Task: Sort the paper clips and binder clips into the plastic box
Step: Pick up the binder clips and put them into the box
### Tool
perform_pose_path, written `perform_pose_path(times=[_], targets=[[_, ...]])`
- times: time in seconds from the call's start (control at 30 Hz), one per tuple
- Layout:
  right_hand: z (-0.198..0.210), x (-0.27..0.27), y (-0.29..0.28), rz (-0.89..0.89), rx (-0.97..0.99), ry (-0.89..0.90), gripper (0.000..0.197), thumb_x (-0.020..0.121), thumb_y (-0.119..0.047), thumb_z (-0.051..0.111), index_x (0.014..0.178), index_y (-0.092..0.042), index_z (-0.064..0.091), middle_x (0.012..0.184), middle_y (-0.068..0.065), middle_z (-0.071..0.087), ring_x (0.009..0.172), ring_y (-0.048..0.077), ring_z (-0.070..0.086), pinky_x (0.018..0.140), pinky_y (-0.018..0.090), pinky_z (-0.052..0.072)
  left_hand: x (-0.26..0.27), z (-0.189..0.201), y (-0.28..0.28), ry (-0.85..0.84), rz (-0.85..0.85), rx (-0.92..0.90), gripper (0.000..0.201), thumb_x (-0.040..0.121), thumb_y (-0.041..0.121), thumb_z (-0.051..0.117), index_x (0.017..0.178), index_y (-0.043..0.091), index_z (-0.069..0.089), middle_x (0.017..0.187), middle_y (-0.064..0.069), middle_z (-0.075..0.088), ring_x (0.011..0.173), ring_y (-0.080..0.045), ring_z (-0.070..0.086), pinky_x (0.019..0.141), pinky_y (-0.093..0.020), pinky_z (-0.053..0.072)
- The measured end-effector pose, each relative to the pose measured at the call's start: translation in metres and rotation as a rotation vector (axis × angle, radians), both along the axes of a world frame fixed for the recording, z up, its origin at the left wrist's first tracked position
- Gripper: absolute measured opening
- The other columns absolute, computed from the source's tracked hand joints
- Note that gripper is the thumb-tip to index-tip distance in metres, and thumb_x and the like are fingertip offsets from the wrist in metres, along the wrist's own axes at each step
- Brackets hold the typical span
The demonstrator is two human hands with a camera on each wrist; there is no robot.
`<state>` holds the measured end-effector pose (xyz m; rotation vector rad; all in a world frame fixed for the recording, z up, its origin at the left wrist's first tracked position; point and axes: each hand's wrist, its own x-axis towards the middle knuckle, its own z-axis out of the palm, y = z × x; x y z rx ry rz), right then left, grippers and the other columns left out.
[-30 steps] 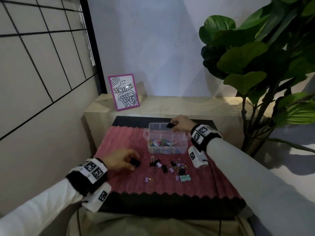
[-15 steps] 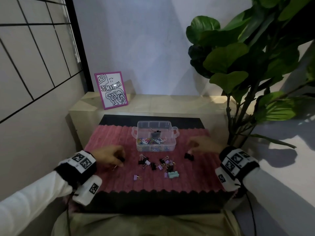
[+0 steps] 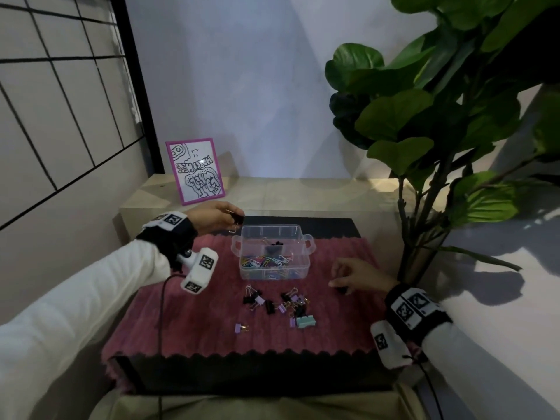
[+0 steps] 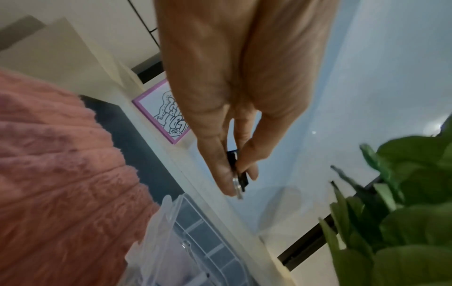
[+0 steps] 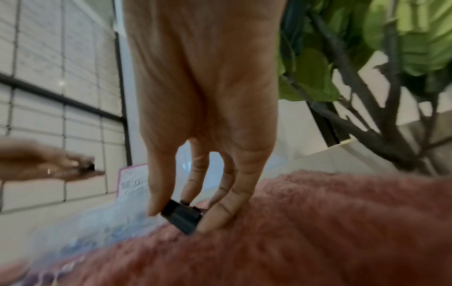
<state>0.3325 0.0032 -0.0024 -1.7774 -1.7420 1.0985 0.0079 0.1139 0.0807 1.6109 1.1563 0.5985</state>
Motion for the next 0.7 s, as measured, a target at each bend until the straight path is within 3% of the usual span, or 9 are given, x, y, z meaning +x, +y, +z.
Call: perform_pose_path(times=[0.03, 0.13, 0.17, 0.23, 0.3, 0.37, 0.43, 0.57, 0.7], targets=[[0.001, 0.003, -0.003, -0.072, 0.009, 0.092, 0.012, 0.081, -0.009, 0.067, 0.08, -0.01, 0.056, 0.079, 0.005, 0.056, 0.069, 0.013, 0.057, 0.05, 0.019, 0.052, 0.005, -0.002, 0.007, 0.066, 0.018, 0.044, 0.027, 0.085, -0.01, 0.044, 0.092, 0.011, 0.06, 0.088, -0.013, 0.062, 0.058, -0.007, 0.064, 0.05, -0.016, 0.051], [0.004, 0.013, -0.012, -0.295, 0.035, 0.469, 0.014, 0.09, -0.002, 0.051, 0.078, -0.006, 0.058, 0.081, 0.01, 0.057, 0.072, 0.018, 0.057, 0.049, 0.021, 0.053, 0.019, -0.009, 0.023, 0.195, 0.012, 0.137, 0.03, 0.078, -0.007, 0.053, 0.09, 0.018, 0.065, 0.103, -0.016, 0.066, 0.085, -0.024, 0.063, 0.075, -0.037, 0.057], [0.003, 0.018, -0.015, -0.356, 0.04, 0.602, 0.02, 0.091, 0.001, 0.046, 0.077, -0.005, 0.058, 0.08, 0.011, 0.057, 0.072, 0.02, 0.057, 0.048, 0.021, 0.053, 0.025, -0.01, 0.024, 0.217, 0.006, 0.166, 0.03, 0.077, -0.008, 0.054, 0.095, 0.014, 0.064, 0.103, -0.016, 0.066, 0.086, -0.026, 0.063, 0.072, -0.037, 0.056], [-0.001, 0.026, -0.022, -0.445, 0.031, 0.803, 0.024, 0.091, 0.005, 0.041, 0.076, -0.003, 0.059, 0.078, 0.012, 0.06, 0.073, 0.02, 0.058, 0.048, 0.02, 0.052, 0.036, -0.01, 0.025, 0.294, 0.002, 0.269, 0.03, 0.077, -0.008, 0.056, 0.103, 0.007, 0.062, 0.099, -0.014, 0.066, 0.081, -0.023, 0.061, 0.059, -0.025, 0.05], [-0.005, 0.03, -0.026, -0.472, -0.014, 0.925, 0.022, 0.091, 0.002, 0.042, 0.079, -0.002, 0.06, 0.074, 0.009, 0.067, 0.076, 0.019, 0.061, 0.052, 0.018, 0.053, 0.045, -0.013, 0.027, 0.361, -0.03, 0.374, 0.027, 0.077, -0.005, 0.059, 0.101, 0.007, 0.062, 0.102, -0.013, 0.068, 0.087, -0.023, 0.064, 0.063, -0.024, 0.052], [-0.004, 0.028, -0.027, -0.456, -0.039, 0.979, 0.016, 0.089, 0.003, 0.047, 0.082, -0.002, 0.06, 0.073, 0.007, 0.069, 0.075, 0.017, 0.064, 0.055, 0.017, 0.053, 0.05, -0.019, 0.03, 0.399, -0.091, 0.414, 0.025, 0.078, -0.003, 0.061, 0.1, 0.009, 0.061, 0.107, -0.014, 0.068, 0.097, -0.027, 0.065, 0.083, -0.034, 0.054], [0.001, 0.019, -0.024, -0.412, -0.033, 0.959, 0.014, 0.086, 0.007, 0.05, 0.083, -0.001, 0.061, 0.076, 0.008, 0.068, 0.068, 0.013, 0.067, 0.058, 0.017, 0.054, 0.052, -0.026, 0.032, 0.473, -0.151, 0.381, 0.034, 0.08, -0.003, 0.06, 0.112, 0.009, 0.057, 0.114, -0.01, 0.065, 0.105, -0.025, 0.062, 0.093, -0.035, 0.05], [0.014, -0.002, -0.007, -0.295, -0.005, 0.899, 0.019, 0.083, 0.015, 0.05, 0.088, 0.001, 0.061, 0.085, 0.012, 0.066, 0.071, 0.012, 0.069, 0.064, 0.018, 0.056, 0.045, -0.029, 0.025, 0.475, -0.274, 0.25, 0.049, 0.084, 0.002, 0.057, 0.131, 0.012, 0.045, 0.125, -0.01, 0.06, 0.113, -0.023, 0.057, 0.097, -0.031, 0.045], [0.032, -0.032, 0.015, -0.179, 0.036, 0.747, 0.016, 0.084, 0.011, 0.052, 0.091, -0.001, 0.06, 0.088, 0.011, 0.066, 0.075, 0.012, 0.069, 0.068, 0.017, 0.055, 0.015, -0.015, 0.011, 0.292, -0.191, 0.265, 0.037, 0.088, 0.004, 0.052, 0.122, 0.017, 0.049, 0.112, -0.008, 0.065, 0.1, -0.02, 0.061, 0.084, -0.03, 0.051]])
